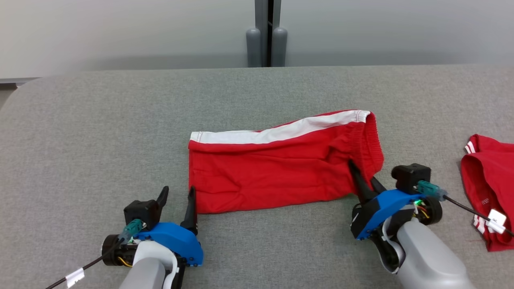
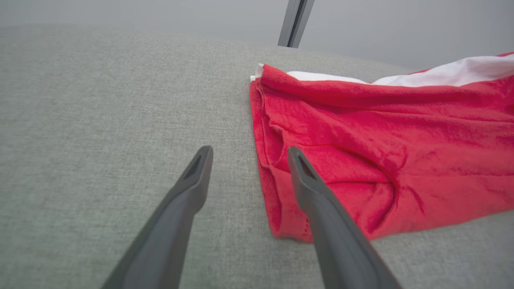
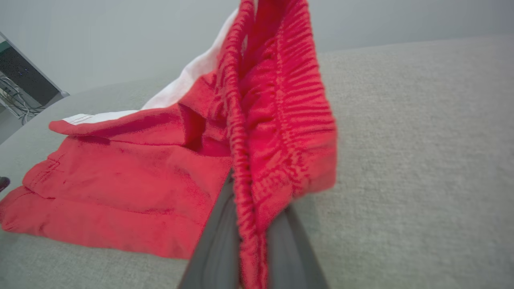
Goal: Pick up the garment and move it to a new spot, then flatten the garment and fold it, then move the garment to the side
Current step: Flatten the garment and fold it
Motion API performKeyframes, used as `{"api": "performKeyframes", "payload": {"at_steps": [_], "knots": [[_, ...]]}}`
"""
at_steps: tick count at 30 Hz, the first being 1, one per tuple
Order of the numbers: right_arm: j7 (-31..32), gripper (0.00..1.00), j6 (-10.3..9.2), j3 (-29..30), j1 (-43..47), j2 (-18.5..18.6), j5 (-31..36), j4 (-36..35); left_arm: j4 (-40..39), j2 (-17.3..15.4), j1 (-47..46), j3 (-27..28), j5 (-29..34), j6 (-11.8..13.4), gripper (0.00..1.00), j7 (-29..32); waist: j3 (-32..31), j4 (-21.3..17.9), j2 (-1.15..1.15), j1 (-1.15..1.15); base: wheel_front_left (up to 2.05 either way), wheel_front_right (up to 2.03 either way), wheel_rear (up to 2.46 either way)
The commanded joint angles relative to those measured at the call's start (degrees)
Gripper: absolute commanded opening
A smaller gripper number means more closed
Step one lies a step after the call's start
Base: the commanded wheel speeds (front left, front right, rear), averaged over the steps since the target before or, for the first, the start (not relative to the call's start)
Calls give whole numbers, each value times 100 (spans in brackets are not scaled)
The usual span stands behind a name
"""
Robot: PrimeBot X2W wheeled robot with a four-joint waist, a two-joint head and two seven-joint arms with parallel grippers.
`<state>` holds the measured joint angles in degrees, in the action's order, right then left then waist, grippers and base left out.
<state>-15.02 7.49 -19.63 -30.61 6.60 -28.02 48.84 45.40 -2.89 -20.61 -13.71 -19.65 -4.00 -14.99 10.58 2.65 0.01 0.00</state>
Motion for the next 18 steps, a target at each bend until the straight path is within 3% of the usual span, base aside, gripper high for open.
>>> {"api": "performKeyframes", "payload": {"at_steps": [1,9,16,17,18], "knots": [[-17,0,0,-60,-27,-37,16,-62,-20,-2,60,-38,-24,16,100,-25,-20,12,-1,0,0,0,0],[154,0,0,-1070,-449,-226,-54,-316,-1,0,120,-522,-316,79,100,-25,-101,594,-1,0,0,0,0],[354,0,0,-1533,-835,-280,142,228,-11,2,186,-882,-592,143,100,-25,-59,1428,-1,0,0,0,0],[341,3,0,-1552,-867,-291,151,333,-18,0,192,-932,-643,141,100,-26,-47,1528,-1,0,0,0,0],[320,21,0,-1579,-906,-298,181,440,-23,3,187,-1004,-647,150,100,-26,-37,1627,-1,0,0,0,0]]}}
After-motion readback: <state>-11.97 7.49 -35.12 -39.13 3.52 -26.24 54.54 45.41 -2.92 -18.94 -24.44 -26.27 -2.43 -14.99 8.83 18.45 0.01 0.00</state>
